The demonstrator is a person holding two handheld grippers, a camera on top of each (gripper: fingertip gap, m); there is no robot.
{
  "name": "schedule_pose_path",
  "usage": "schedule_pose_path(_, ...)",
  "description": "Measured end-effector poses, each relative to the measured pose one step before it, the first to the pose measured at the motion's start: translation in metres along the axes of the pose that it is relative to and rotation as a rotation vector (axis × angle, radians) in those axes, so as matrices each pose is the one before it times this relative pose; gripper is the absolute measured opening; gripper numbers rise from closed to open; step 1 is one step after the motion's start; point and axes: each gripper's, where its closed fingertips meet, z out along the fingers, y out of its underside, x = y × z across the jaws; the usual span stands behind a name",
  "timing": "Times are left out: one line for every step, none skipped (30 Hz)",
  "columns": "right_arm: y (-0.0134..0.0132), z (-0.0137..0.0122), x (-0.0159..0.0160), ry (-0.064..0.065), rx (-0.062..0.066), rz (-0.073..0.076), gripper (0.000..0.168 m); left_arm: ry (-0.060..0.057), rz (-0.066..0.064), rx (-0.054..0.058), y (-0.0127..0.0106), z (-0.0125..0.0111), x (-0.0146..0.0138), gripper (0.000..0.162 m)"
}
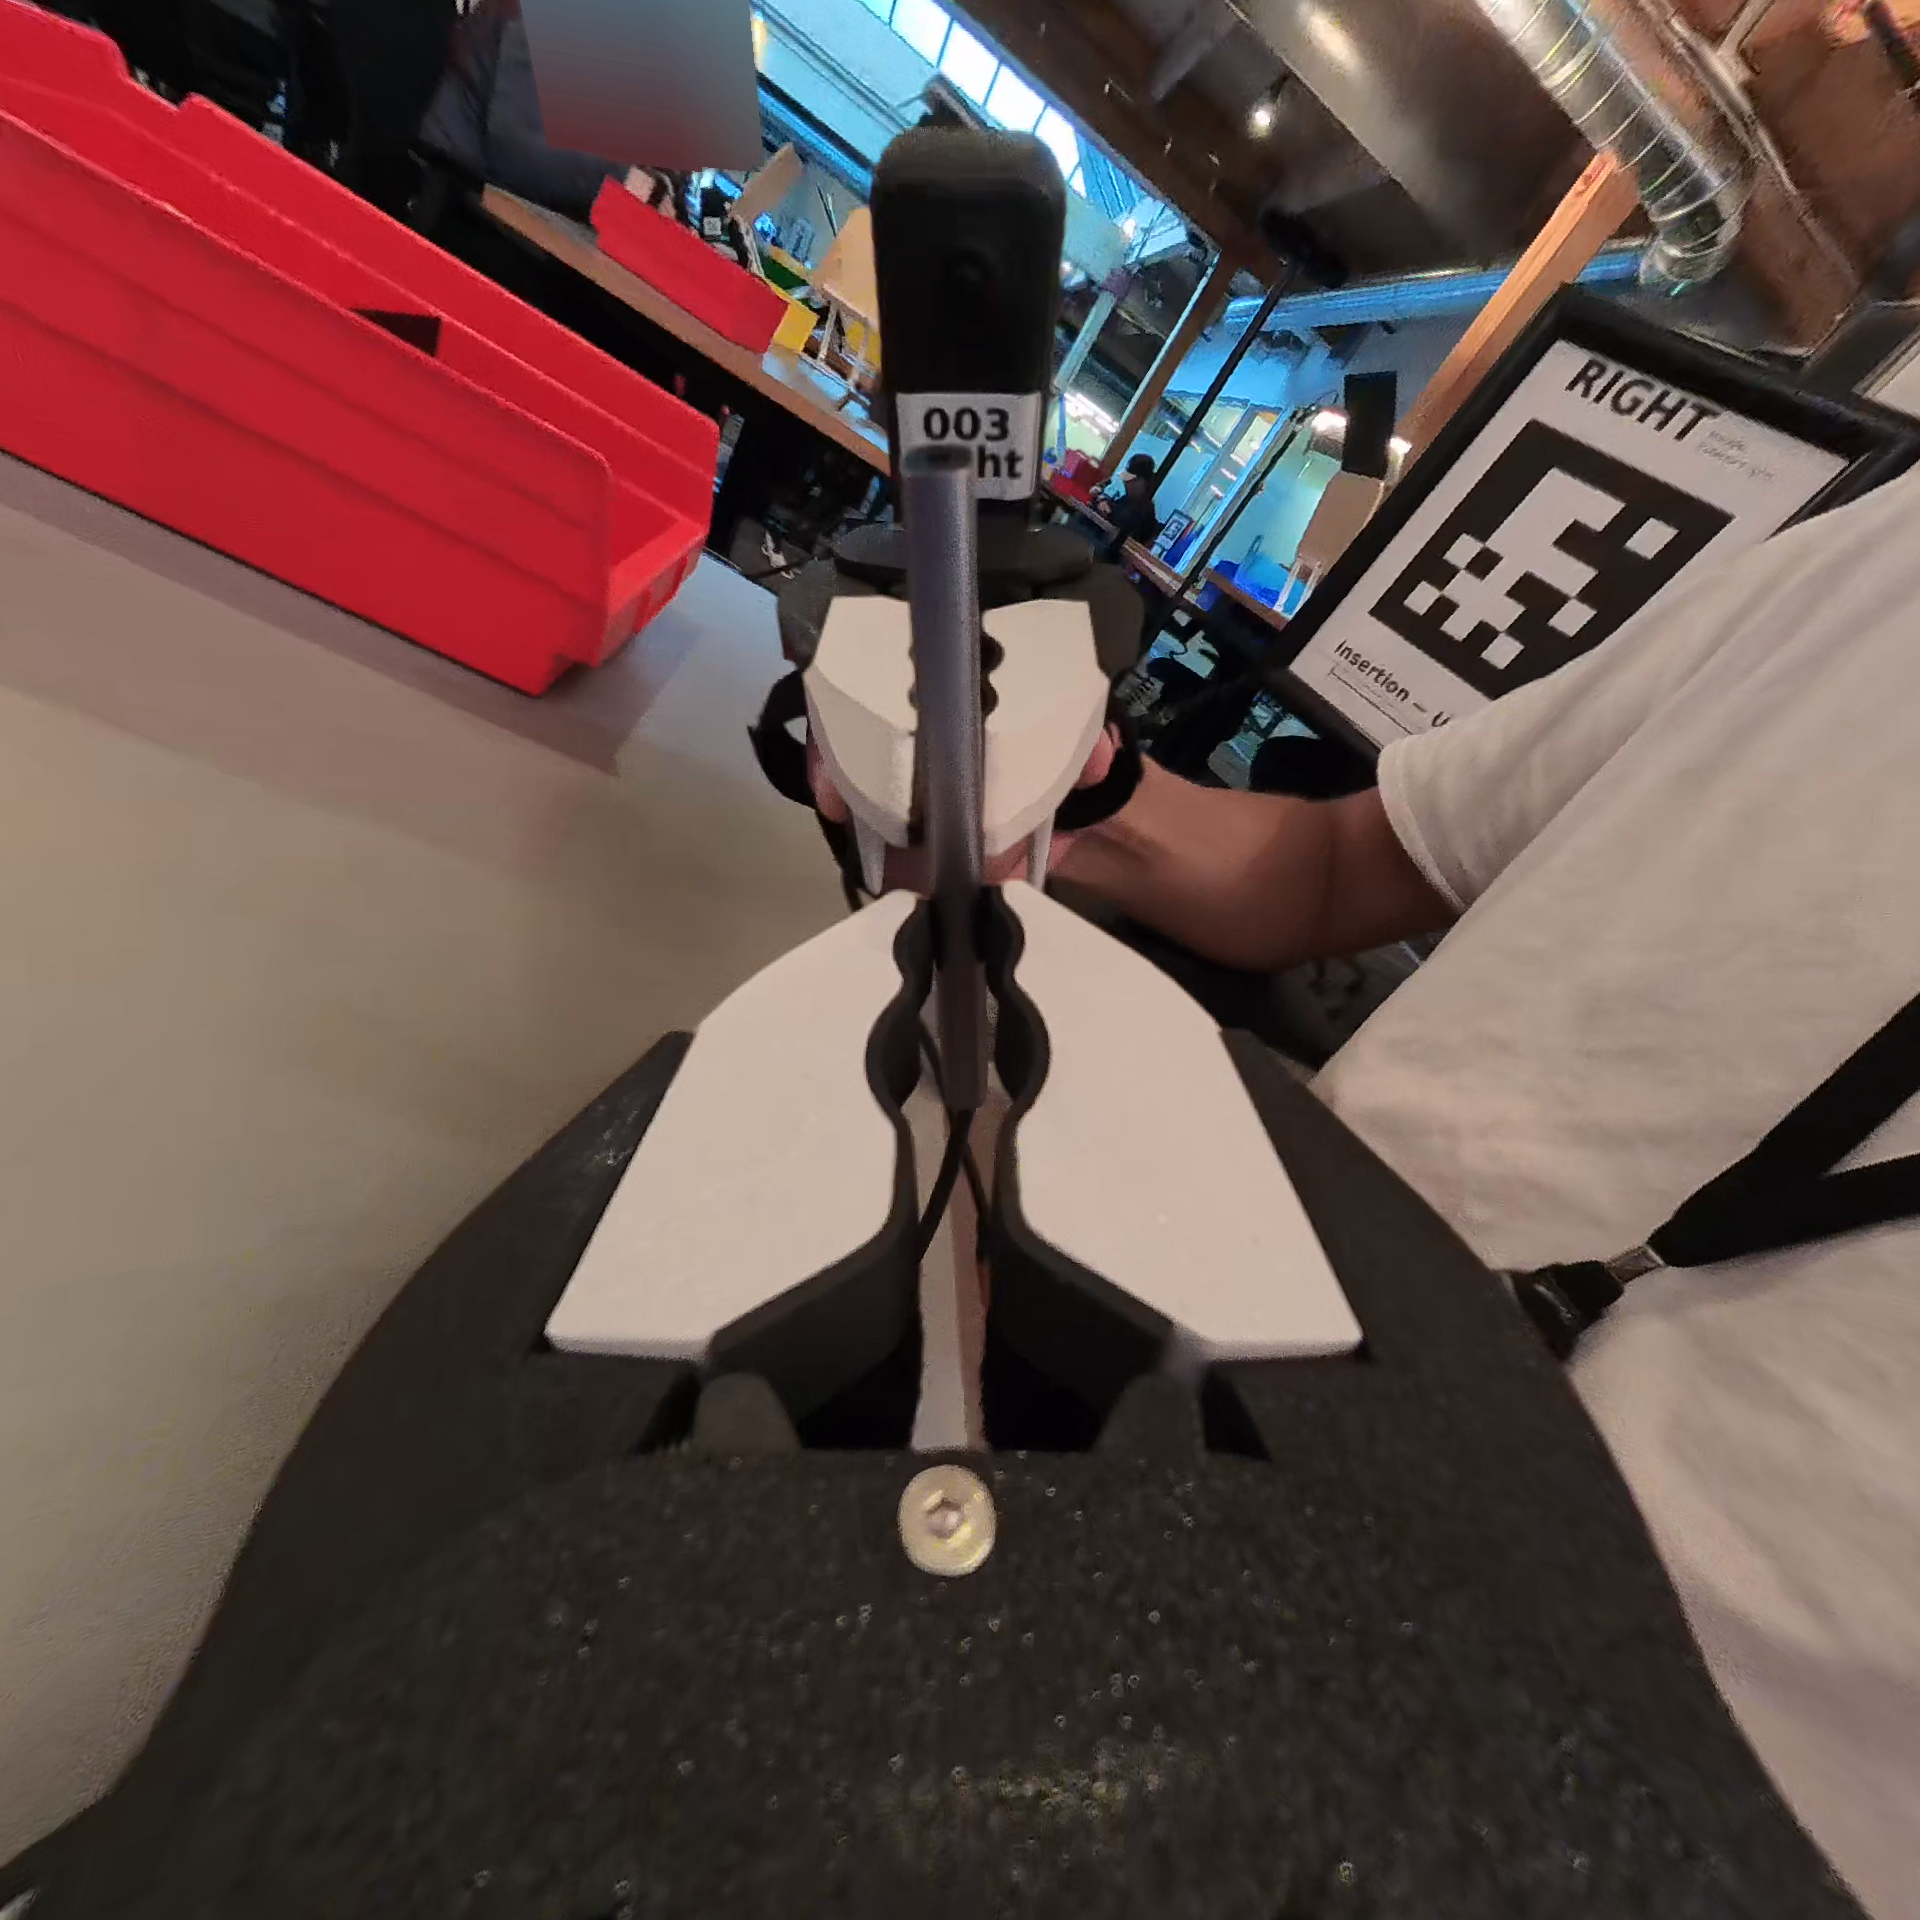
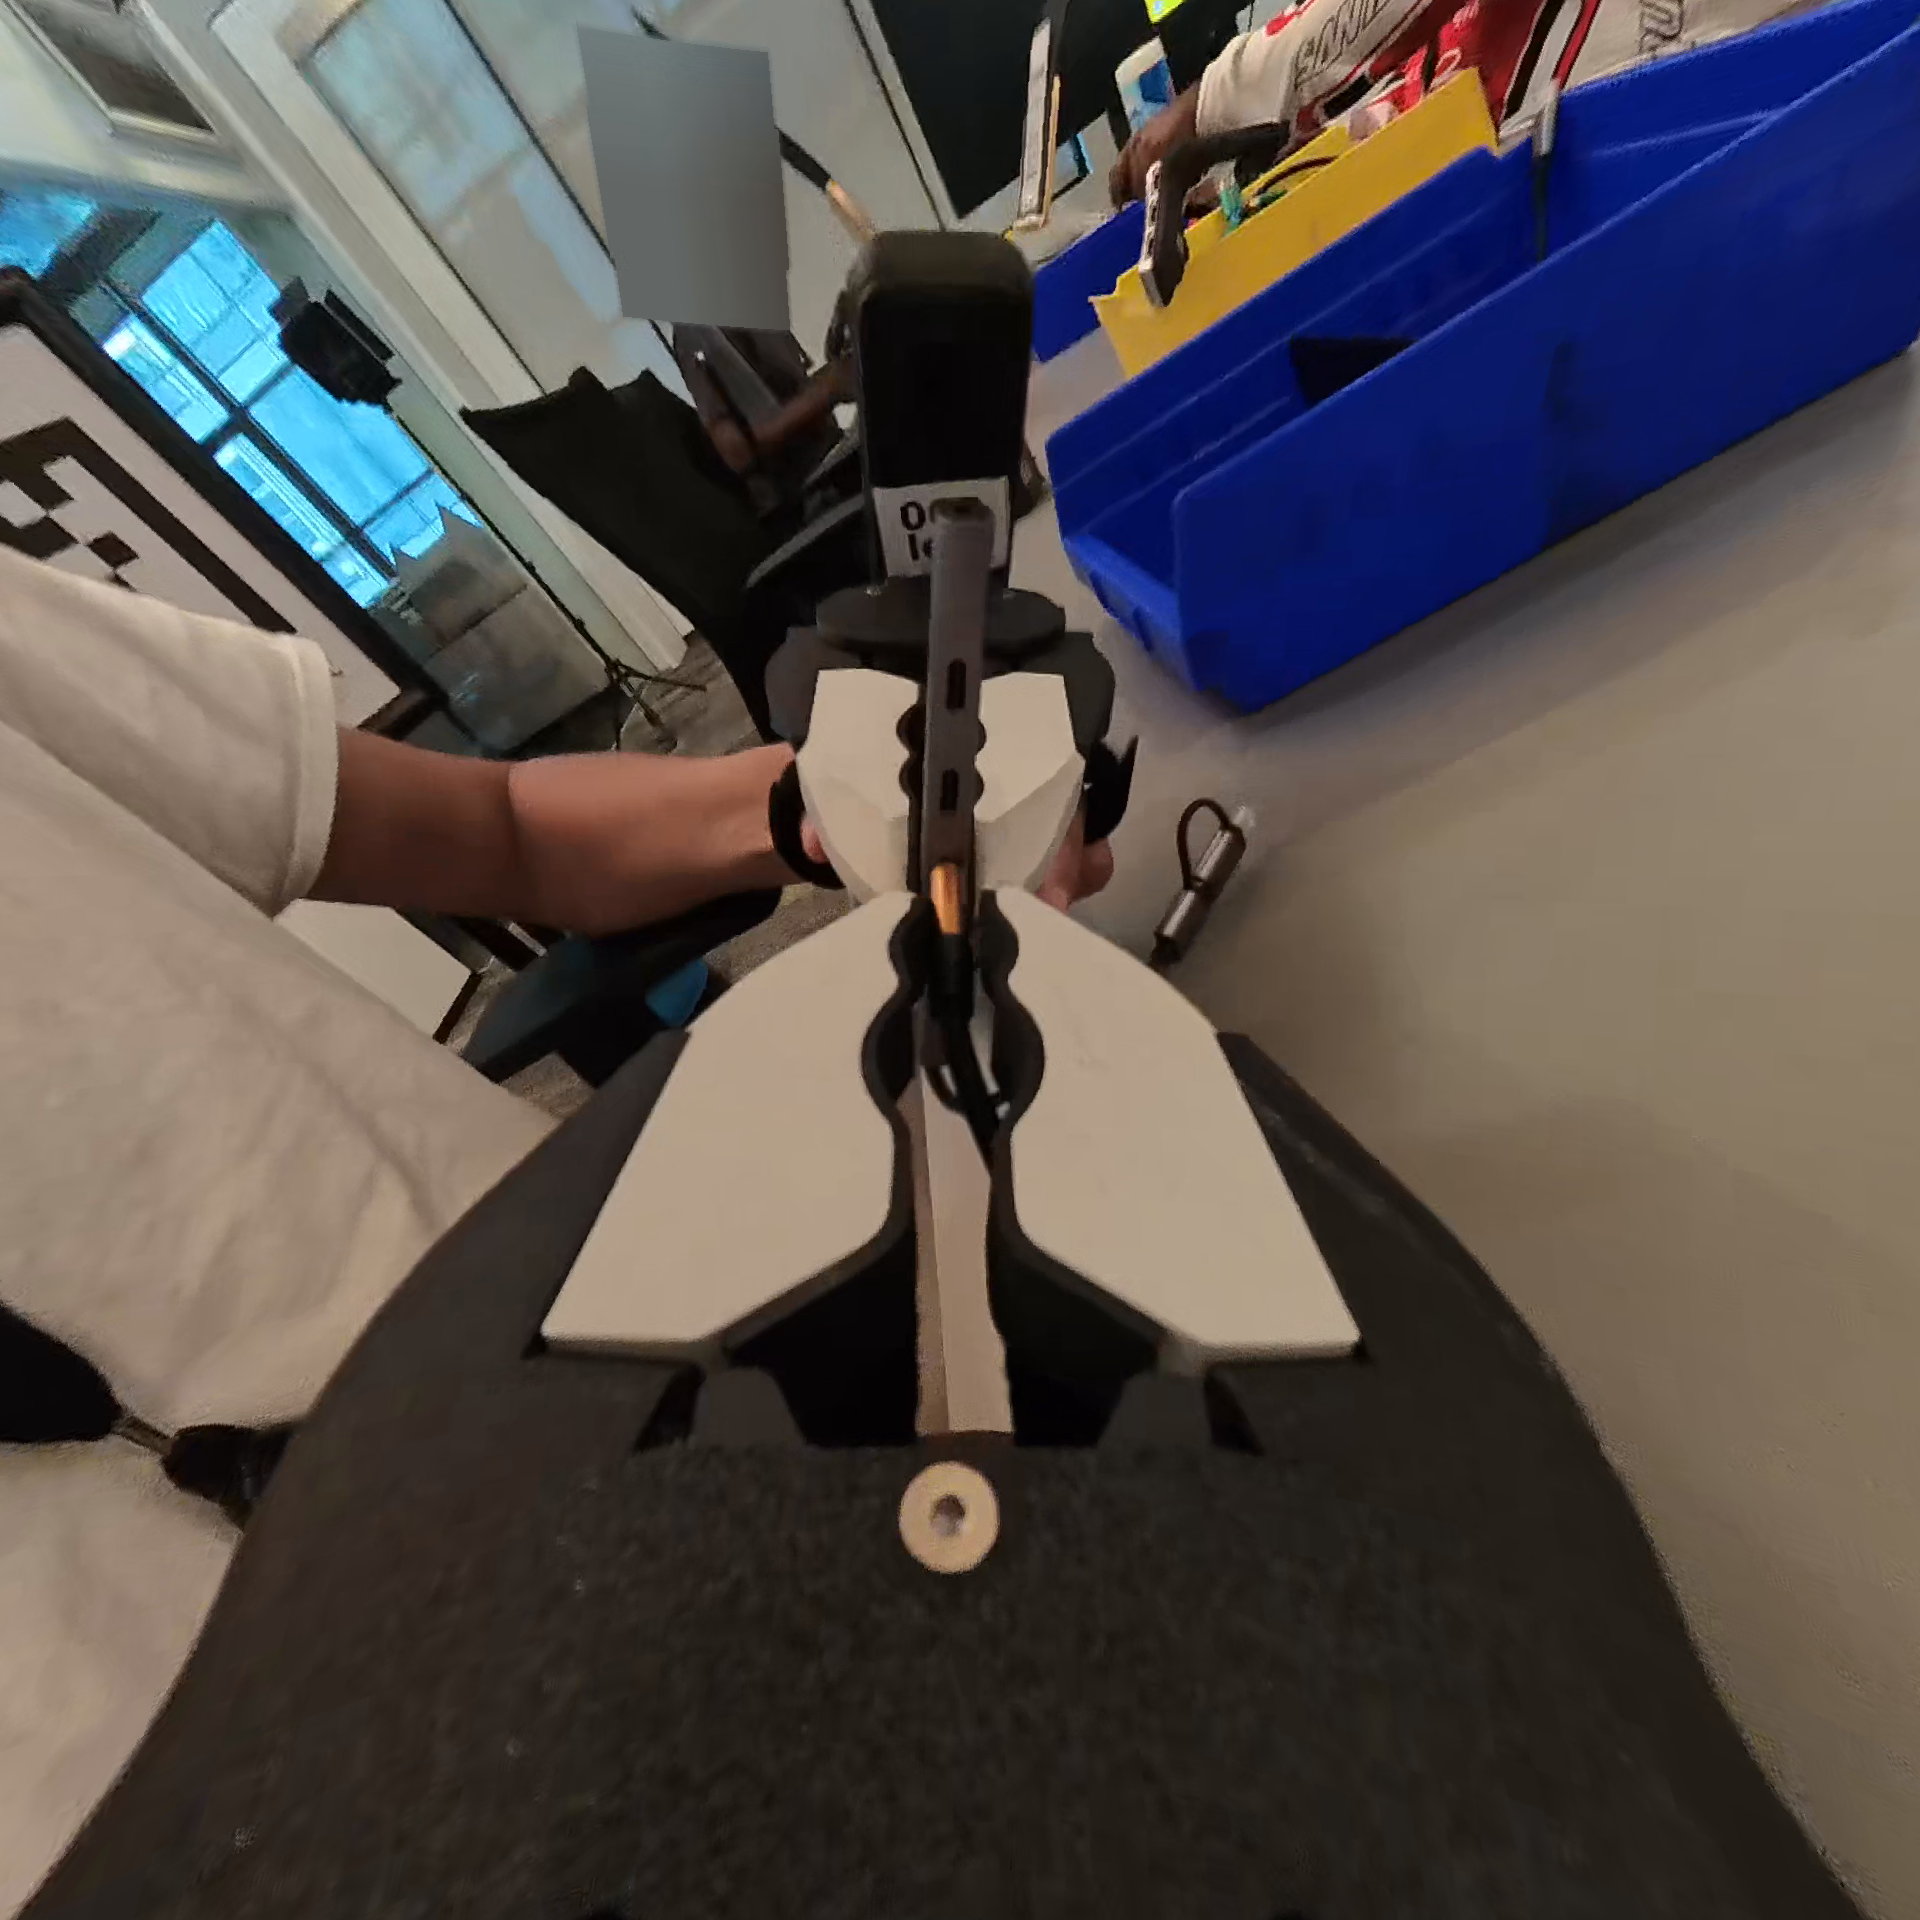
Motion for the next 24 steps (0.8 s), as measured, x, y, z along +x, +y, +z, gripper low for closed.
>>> schedule_pose_path(0.00273,0.00265,-0.00116,0.0101,-0.0146,-0.0330,0.008,0.0034,-0.0131,-0.0066,0.00270,0.00146,0.00067,0.009)
schedule_pose_path(-0.00003,-0.00014,0.00056,0.0235,-0.0007,-0.0460,0.008,0.0071,-0.0230,0.0027,0.00088,-0.00004,0.00041,0.009)
schedule_pose_path(-0.00002,-0.00091,0.00271,0.0384,-0.0088,-0.0553,0.015,0.0147,-0.0302,0.0042,-0.00026,-0.00051,0.00089,0.009)
schedule_pose_path(-0.00017,-0.00146,-0.00087,0.0153,-0.0125,-0.0554,0.015,0.0135,-0.0201,0.0045,-0.00042,-0.00011,0.00155,0.009)
schedule_pose_path(-0.00111,-0.00246,-0.00231,0.0115,-0.0110,-0.0692,0.017,0.0216,-0.0181,0.0095,-0.00143,-0.00008,0.00321,0.009)
schedule_pose_path(-0.00056,-0.00338,-0.00062,0.0325,-0.0209,-0.1015,0.018,0.0220,-0.0269,0.0040,-0.00115,0.00053,0.00334,0.009)
schedule_pose_path(-0.00041,-0.00354,0.00207,0.0610,-0.0267,-0.1321,0.020,0.0149,-0.0294,-0.0003,-0.00040,0.00093,0.00234,0.009)
schedule_pose_path(-0.00012,-0.00261,0.00004,0.0503,-0.0300,-0.1435,0.022,0.0119,-0.0403,-0.0098,0.00135,0.00166,0.00118,0.009)
schedule_pose_path(-0.00078,-0.00147,-0.00158,0.0377,-0.0280,-0.1329,0.023,0.0058,-0.0565,-0.0116,0.00220,0.00228,-0.00060,0.009)
schedule_pose_path(-0.00166,-0.00030,-0.00139,0.0375,-0.0137,-0.1011,0.023,0.0042,-0.0622,-0.0025,0.00171,0.00222,-0.00179,0.009)
schedule_pose_path(-0.00238,0.00021,-0.00305,0.0183,0.0017,-0.0790,0.022,0.0147,-0.0497,-0.0004,0.00222,0.00219,-0.00090,0.008)
schedule_pose_path(0.00078,0.00078,-0.00301,0.0080,-0.0106,-0.0582,0.017,0.0100,-0.0323,0.0004,0.00233,0.00185,-0.00125,0.008)
schedule_pose_path(0.00313,0.00026,-0.00504,-0.0182,-0.0119,-0.0418,0.010,-0.0033,-0.0217,-0.0019,0.00201,0.00124,-0.00255,0.008)
schedule_pose_path(0.00387,-0.00003,-0.00130,-0.0044,-0.0110,-0.0190,0.011,-0.0034,-0.0135,-0.0070,0.00195,0.00073,-0.00225,0.008)
schedule_pose_path(0.00208,-0.00070,-0.00123,-0.0131,0.0054,0.0049,0.011,0.0031,-0.0060,-0.0028,0.00101,0.00061,-0.00085,0.008)
schedule_pose_path(-0.00001,-0.00088,-0.00162,-0.0213,0.0148,0.0185,0.011,0.0108,-0.0075,-0.0057,0.00126,0.00116,0.00037,0.008)
schedule_pose_path(-0.00024,-0.00069,-0.00101,-0.0168,0.0118,0.0106,0.011,0.0108,-0.0090,-0.0055,0.00106,0.00107,0.00036,0.008)
schedule_pose_path(0.00012,-0.00083,0.00063,-0.0012,0.0049,-0.0029,0.013,0.0060,-0.0062,-0.0014,0.00018,0.00067,-0.00015,0.008)
schedule_pose_path(0.00106,-0.00118,0.00078,-0.0012,-0.0056,-0.0021,0.015,0.0023,-0.0055,-0.0035,0.00033,0.00031,-0.00051,0.008)
schedule_pose_path(0.00077,-0.00155,-0.00105,-0.0149,-0.0011,0.0038,0.016,0.0031,-0.0044,-0.0039,0.00034,-0.00005,-0.00011,0.008)
schedule_pose_path(0.00134,-0.00164,-0.00010,-0.0048,-0.0006,0.0075,0.016,0.0005,-0.0064,0.0018,-0.00016,-0.00038,-0.00045,0.008)
schedule_pose_path(0.00165,-0.00101,0.00006,0.0008,0.0006,0.0034,0.017,0.0010,-0.0072,0.0031,-0.00008,-0.00019,-0.00065,0.008)
schedule_pose_path(0.00204,0.00014,-0.00038,0.0014,-0.0016,0.0006,0.017,0.0018,-0.0029,0.0014,0.00015,0.00025,-0.00054,0.008)
schedule_pose_path(0.00265,0.00126,-0.00139,-0.0017,-0.0094,-0.0030,0.017,0.0084,-0.0065,0.0014,-0.00013,0.00072,0.00035,0.008)
